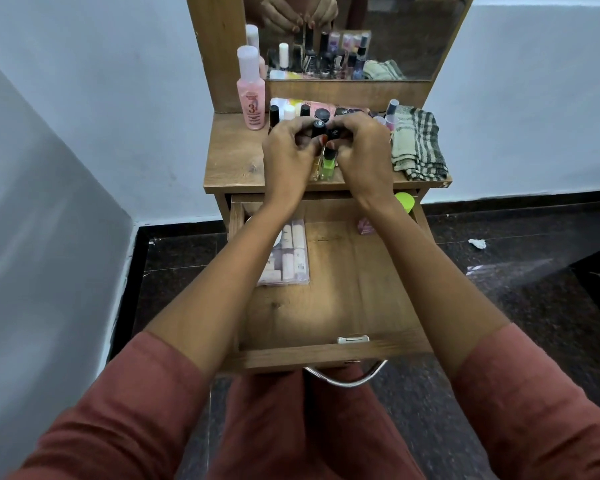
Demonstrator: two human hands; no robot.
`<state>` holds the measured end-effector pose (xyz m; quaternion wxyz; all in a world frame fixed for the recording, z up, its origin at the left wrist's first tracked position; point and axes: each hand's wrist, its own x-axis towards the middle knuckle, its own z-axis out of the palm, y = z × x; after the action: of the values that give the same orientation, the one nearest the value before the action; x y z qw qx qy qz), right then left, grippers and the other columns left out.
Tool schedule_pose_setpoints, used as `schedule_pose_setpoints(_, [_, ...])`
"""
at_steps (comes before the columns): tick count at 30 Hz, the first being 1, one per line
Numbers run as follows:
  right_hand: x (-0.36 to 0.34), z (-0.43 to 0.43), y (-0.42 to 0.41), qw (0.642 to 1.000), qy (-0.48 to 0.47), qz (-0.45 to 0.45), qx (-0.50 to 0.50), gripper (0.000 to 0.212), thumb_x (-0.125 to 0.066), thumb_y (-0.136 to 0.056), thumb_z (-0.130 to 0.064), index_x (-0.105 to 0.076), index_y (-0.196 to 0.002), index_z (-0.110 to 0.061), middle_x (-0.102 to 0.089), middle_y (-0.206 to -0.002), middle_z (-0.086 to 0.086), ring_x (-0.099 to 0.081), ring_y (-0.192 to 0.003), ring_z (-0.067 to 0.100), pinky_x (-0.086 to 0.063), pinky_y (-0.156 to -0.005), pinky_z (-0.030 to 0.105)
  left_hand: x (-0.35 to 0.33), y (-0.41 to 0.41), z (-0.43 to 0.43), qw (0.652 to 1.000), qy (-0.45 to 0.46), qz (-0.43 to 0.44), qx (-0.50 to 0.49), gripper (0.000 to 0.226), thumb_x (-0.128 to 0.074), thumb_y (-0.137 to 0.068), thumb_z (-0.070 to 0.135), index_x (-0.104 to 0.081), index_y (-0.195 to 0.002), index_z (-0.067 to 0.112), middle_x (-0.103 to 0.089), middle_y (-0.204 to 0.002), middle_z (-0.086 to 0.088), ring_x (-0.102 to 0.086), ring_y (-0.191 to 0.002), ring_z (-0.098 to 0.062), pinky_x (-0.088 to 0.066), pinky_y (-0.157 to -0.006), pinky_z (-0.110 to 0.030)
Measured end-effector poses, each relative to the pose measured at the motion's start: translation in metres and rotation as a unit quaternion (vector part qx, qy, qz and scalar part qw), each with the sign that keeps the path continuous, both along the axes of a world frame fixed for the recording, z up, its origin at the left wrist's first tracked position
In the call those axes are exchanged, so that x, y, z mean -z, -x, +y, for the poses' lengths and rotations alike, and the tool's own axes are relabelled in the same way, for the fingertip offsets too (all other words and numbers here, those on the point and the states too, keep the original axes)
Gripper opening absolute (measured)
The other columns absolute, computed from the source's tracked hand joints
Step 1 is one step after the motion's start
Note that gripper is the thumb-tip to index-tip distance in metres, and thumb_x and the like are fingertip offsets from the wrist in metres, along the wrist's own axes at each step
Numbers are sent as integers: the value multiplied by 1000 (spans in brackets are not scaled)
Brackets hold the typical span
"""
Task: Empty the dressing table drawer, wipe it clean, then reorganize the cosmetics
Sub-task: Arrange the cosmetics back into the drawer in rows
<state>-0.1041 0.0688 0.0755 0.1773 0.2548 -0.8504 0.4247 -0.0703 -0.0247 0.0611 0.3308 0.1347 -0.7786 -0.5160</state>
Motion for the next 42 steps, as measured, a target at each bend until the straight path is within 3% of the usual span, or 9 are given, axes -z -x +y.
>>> schedule_pose_setpoints(3, [-2,15,-9,999,9,-35,-29,27,-58,-74,12,-69,-97,2,-69,-98,16,-64,-87,20,-54,-84,33,0,-15,8,1000,17,-12,14,22,-68,-77,4,-70,-99,6,-69,-92,-5,-60,-70,0,-48,-67,-7])
schedule_pose_setpoints(8, [1,43,-23,995,7,-74,-66,28,-55,-73,18,-69,-93,3,-62,-89,6,-57,-80,12,-45,-69,1,13,-32,24,997,6,-44,62,22,-68,-77,-1,-68,-99,2,-63,-82,2,-53,-56,16,-46,-60,-4])
schedule_pose_setpoints(11, [8,55,-24,995,-12,-80,-64,28,-56,-72,17,-69,-93,4,-65,-93,10,-56,-82,13,-42,-69,-1,27,-34,32,995,-10,-70,68,22,-68,-76,-2,-69,-97,1,-66,-79,-4,-53,-50,15,-46,-60,-7])
schedule_pose_setpoints(13, [16,61,-25,994,-28,-80,-64,27,-58,-72,15,-69,-93,4,-68,-95,14,-58,-83,16,-43,-71,1,36,-33,36,994,-20,-88,66,21,-68,-75,-3,-69,-96,1,-68,-80,-8,-52,-49,12,-45,-60,-6])
schedule_pose_setpoints(18, [42,68,-20,991,-82,-89,-50,29,-57,-71,16,-69,-94,4,-66,-101,21,-60,-99,27,-47,-89,28,59,-28,44,988,-5,-140,58,23,-66,-75,-6,-70,-96,-1,-71,-93,-15,-56,-64,-2,-41,-59,0])
schedule_pose_setpoints(22, [63,70,-9,985,-134,-101,-44,29,-57,-72,15,-69,-95,3,-63,-100,21,-61,-94,34,-50,-83,40,73,-19,50,985,16,-165,53,23,-63,-77,-6,-69,-98,-1,-70,-98,-16,-64,-81,-16,-41,-67,-3])
schedule_pose_setpoints(24, [69,70,-4,982,-154,-101,-49,30,-56,-73,15,-68,-97,3,-63,-100,21,-60,-95,34,-50,-82,43,77,-13,53,983,21,-173,57,23,-63,-77,-5,-68,-99,-1,-70,-98,-16,-63,-81,-14,-41,-67,-3])
schedule_pose_setpoints(31, [83,72,5,970,-242,-38,-13,31,-55,-77,8,-67,-103,-2,-65,-105,15,-51,-98,35,-45,-79,40,91,1,58,978,26,-199,52,27,-60,-77,-3,-68,-103,4,-69,-101,-15,-66,-87,-24,-53,-80,-30])
schedule_pose_setpoints(42, [87,65,3,955,-287,66,35,24,-55,-77,5,-71,-91,-6,-71,-89,10,-55,-80,32,-47,-64,36,92,2,58,980,7,-196,38,32,-51,-78,-11,-67,-103,1,-69,-100,-16,-65,-90,-24,-48,-81,-23])
